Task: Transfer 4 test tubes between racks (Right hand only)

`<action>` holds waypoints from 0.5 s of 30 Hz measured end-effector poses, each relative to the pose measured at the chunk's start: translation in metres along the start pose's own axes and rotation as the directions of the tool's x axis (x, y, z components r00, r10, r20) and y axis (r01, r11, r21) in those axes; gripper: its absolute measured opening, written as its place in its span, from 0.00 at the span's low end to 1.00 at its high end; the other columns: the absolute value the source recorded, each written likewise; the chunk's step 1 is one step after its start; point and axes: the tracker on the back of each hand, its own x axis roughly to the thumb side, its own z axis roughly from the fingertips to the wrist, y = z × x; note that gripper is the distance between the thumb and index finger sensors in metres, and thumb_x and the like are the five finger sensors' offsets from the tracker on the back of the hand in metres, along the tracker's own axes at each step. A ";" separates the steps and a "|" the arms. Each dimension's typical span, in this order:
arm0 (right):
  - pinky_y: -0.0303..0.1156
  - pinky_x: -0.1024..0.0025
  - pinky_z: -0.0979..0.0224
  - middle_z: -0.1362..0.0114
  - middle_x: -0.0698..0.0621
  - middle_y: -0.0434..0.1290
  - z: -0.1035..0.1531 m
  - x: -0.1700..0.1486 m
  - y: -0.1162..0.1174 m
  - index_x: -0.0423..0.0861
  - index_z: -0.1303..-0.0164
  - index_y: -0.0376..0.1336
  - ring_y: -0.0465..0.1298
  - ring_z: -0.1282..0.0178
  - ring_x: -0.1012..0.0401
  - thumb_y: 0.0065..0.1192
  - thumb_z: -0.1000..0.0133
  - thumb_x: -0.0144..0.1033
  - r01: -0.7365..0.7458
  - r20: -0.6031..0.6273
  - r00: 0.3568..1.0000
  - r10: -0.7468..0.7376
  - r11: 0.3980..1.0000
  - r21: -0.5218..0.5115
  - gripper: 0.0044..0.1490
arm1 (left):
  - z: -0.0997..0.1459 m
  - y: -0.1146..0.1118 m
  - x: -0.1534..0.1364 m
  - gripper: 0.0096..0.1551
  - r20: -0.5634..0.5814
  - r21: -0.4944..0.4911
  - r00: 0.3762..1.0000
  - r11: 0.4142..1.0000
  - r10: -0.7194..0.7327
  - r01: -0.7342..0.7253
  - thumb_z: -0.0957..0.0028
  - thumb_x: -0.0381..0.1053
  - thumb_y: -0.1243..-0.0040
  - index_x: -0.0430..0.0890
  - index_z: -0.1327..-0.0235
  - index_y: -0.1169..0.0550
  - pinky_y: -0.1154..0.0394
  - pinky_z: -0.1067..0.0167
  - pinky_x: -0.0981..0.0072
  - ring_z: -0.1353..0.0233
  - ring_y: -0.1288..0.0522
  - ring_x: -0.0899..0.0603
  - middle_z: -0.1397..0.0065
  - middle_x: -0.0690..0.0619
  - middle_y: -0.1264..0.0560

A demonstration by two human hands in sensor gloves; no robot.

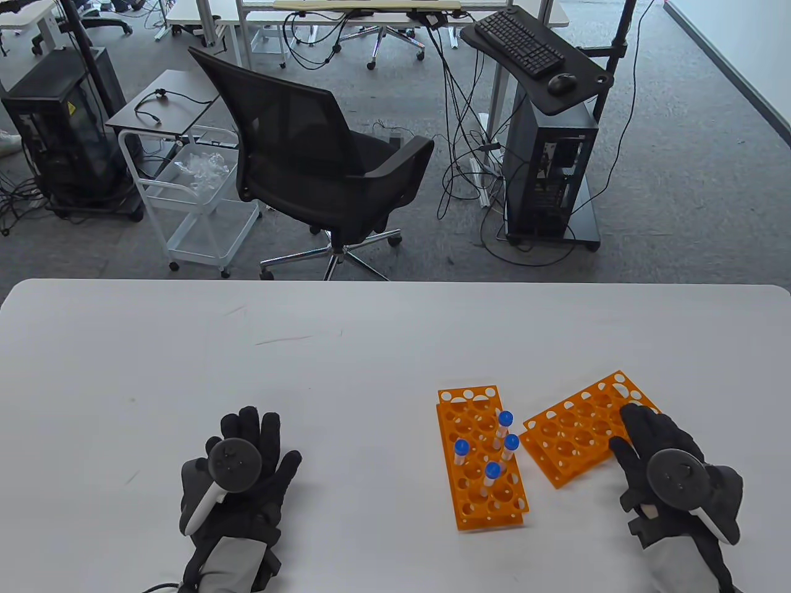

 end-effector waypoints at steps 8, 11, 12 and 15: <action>0.62 0.36 0.30 0.27 0.40 0.74 -0.028 0.049 0.002 0.45 0.29 0.65 0.71 0.29 0.40 0.60 0.46 0.47 0.009 0.108 0.994 -0.014 0.999 0.041 0.35 | 0.000 0.000 0.000 0.42 -0.002 -0.002 1.000 1.000 0.001 -0.001 0.39 0.72 0.62 0.70 0.20 0.65 0.88 0.28 0.58 0.22 0.88 0.58 0.18 0.69 0.78; 0.62 0.36 0.30 0.28 0.40 0.74 -0.040 0.072 0.008 0.45 0.29 0.65 0.71 0.30 0.40 0.61 0.46 0.47 0.026 0.143 0.989 -0.037 0.997 0.077 0.35 | 0.000 0.000 0.001 0.42 0.002 -0.001 1.000 1.000 -0.002 0.002 0.39 0.72 0.62 0.70 0.20 0.65 0.88 0.28 0.58 0.22 0.88 0.57 0.18 0.69 0.78; 0.62 0.36 0.30 0.28 0.40 0.75 -0.044 0.080 0.011 0.45 0.30 0.66 0.72 0.30 0.40 0.61 0.46 0.46 0.035 0.154 0.987 -0.049 0.995 0.091 0.35 | 0.000 0.000 0.001 0.42 0.003 -0.001 1.000 1.000 -0.002 0.002 0.39 0.72 0.62 0.70 0.20 0.65 0.88 0.28 0.58 0.22 0.88 0.58 0.18 0.69 0.78; 0.62 0.36 0.30 0.29 0.40 0.76 -0.053 0.097 0.019 0.44 0.30 0.66 0.73 0.31 0.41 0.62 0.46 0.46 0.050 0.169 0.983 -0.071 0.991 0.124 0.34 | -0.001 0.000 0.001 0.42 0.006 -0.001 1.000 1.000 -0.004 0.004 0.39 0.72 0.62 0.70 0.20 0.65 0.88 0.28 0.58 0.22 0.88 0.57 0.18 0.69 0.78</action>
